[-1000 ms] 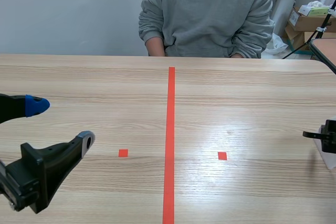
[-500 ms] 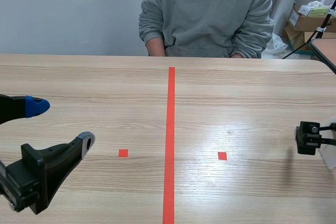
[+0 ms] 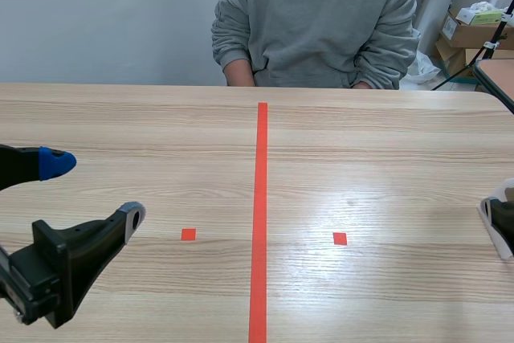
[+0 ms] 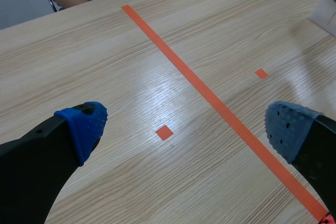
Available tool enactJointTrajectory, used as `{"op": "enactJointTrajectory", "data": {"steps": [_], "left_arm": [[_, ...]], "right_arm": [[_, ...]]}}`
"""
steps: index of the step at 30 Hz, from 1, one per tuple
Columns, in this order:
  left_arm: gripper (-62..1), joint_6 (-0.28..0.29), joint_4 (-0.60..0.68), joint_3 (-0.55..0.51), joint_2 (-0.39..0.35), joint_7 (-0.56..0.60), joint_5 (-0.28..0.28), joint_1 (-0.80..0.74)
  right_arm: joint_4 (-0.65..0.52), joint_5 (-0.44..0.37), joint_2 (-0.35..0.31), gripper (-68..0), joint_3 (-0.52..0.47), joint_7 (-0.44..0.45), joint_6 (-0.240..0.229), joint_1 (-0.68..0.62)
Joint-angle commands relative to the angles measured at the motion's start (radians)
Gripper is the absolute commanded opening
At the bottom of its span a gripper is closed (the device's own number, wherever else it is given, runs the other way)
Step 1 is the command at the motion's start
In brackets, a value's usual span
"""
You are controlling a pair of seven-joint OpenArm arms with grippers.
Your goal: Do the leaf sorting experiment
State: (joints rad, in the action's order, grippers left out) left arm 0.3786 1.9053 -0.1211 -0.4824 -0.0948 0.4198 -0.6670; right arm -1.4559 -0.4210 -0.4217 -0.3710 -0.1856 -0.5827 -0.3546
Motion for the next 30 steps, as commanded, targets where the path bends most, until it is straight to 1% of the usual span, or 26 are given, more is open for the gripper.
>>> {"op": "enactJointTrajectory", "data": {"steps": [1, 2, 4, 9, 13, 16, 18, 24, 30], "left_arm": [[1.4, 0.006, 0.010, -0.002, 0.000, 0.014, 0.006, 0.000], [1.4, 0.009, 0.010, -0.002, -0.001, 0.014, 0.006, 0.000], [1.4, 0.009, 0.010, -0.002, -0.001, 0.014, 0.006, 0.000], [1.4, 0.010, 0.010, -0.002, -0.001, 0.014, 0.006, 0.000], [1.4, 0.010, 0.010, -0.002, -0.001, 0.014, 0.006, 0.000], [1.4, 0.010, 0.010, -0.002, -0.001, 0.014, 0.006, 0.000], [1.4, 0.010, 0.010, -0.002, -0.001, 0.014, 0.006, 0.000], [1.4, 0.010, 0.010, -0.002, -0.004, 0.014, 0.006, 0.000], [1.4, 0.013, 0.010, -0.002, -0.018, 0.014, 0.006, 0.000]], "right_arm": [[-0.032, -0.029, -0.051, -4.1, -0.002, 0.008, -0.058, -0.002], [-0.055, -0.040, -0.063, -4.1, -0.002, 0.008, -0.100, -0.016], [-0.096, -0.069, -0.079, -4.1, -0.002, 0.007, -0.163, -0.037], [-0.186, -0.182, -0.089, -4.1, 0.001, 0.005, -0.163, -0.067], [-0.251, -0.267, -0.089, -4.1, 0.001, -0.057, -0.163, -0.067], [-0.296, -0.314, -0.094, -4.1, 0.006, -0.105, -0.163, -0.068], [-0.317, -0.345, -0.101, -4.1, 0.019, -0.113, -0.163, -0.079], [-0.347, -0.377, -0.105, -4.1, 0.093, -0.124, -0.163, -0.121], [-0.350, -0.376, -0.105, -4.1, 0.195, -0.138, -0.163, -0.134]]}}
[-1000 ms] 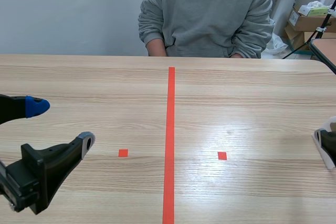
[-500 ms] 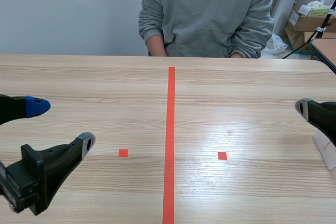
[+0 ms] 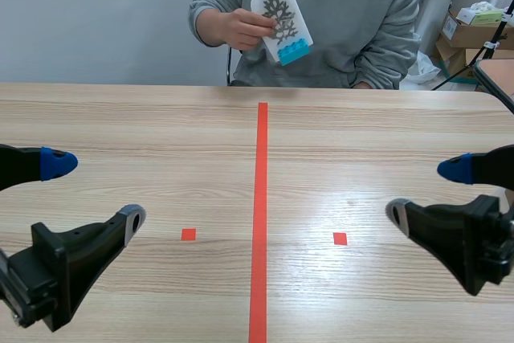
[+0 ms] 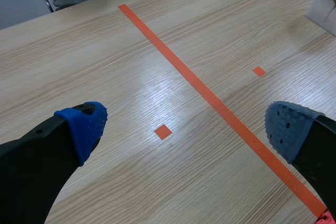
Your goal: Do the leaf sorting experiment
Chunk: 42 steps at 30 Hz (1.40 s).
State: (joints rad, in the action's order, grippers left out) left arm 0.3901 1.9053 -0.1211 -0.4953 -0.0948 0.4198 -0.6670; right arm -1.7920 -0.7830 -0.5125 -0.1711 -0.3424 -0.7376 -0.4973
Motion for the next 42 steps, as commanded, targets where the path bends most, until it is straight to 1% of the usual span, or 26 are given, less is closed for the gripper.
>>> {"op": "enactJointTrajectory", "data": {"steps": [1, 4, 7, 42], "left_arm": [[1.4, 0.002, 0.010, -0.002, -0.004, 0.014, 0.006, 0.000], [1.4, 0.003, 0.010, -0.002, -0.004, 0.014, 0.012, 0.000], [1.4, 0.004, 0.010, -0.002, -0.004, 0.014, 0.014, 0.000], [1.4, 0.005, 0.010, -0.002, -0.004, 0.014, 0.014, 0.000]], "right_arm": [[-0.014, -0.014, -0.014, -4.1, 0.010, 0.018, -0.008, 0.010], [-0.014, -0.009, -0.014, -4.1, 0.046, 0.018, -0.008, 0.010], [-0.014, -0.007, -0.014, -4.1, 0.060, 0.019, -0.008, 0.010], [-0.014, -0.007, -0.014, -4.1, 0.058, 0.019, -0.008, 0.010]]}}
